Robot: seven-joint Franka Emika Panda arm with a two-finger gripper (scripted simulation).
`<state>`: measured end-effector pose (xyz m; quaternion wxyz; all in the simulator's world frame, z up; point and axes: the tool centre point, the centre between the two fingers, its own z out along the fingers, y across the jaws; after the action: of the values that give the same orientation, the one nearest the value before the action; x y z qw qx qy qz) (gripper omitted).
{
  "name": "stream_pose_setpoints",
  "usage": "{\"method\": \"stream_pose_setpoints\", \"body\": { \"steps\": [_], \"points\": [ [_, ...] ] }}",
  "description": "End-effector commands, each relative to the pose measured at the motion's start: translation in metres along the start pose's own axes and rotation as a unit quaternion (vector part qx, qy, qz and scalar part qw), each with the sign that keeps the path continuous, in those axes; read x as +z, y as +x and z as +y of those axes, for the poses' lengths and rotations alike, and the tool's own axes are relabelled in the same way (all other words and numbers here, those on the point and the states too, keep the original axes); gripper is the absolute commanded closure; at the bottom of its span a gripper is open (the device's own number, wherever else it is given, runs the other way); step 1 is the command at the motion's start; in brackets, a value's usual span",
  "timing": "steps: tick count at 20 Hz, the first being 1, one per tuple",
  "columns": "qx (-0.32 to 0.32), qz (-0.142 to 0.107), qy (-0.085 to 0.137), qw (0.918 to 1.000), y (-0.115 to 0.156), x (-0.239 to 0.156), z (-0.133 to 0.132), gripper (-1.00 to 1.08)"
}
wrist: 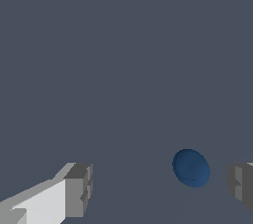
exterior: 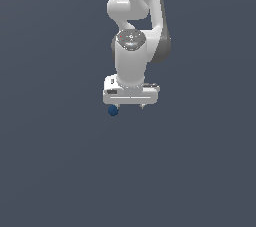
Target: Pick up the object and move it to a goal position.
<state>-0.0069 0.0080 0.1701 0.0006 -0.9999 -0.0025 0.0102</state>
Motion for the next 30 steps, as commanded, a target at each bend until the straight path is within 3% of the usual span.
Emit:
{"method": "stream_pose_setpoints", "body": {
  "steps": [1,9,17,30],
  "points": [
    [0.000,0.000,0.000,1.0000,0.000,0.000,0.000,-0.92],
    [0.033,-0.006,0.003,0.9994,-0.006,-0.006,0.026,-0.92],
    [0.032,-0.006,0.003,0.9995,-0.006,-0.006,0.027,-0.92],
    [-0.035,-0.001,0.001,0.9994,-0.020,0.022,0.045,-0.92]
  ]
}}
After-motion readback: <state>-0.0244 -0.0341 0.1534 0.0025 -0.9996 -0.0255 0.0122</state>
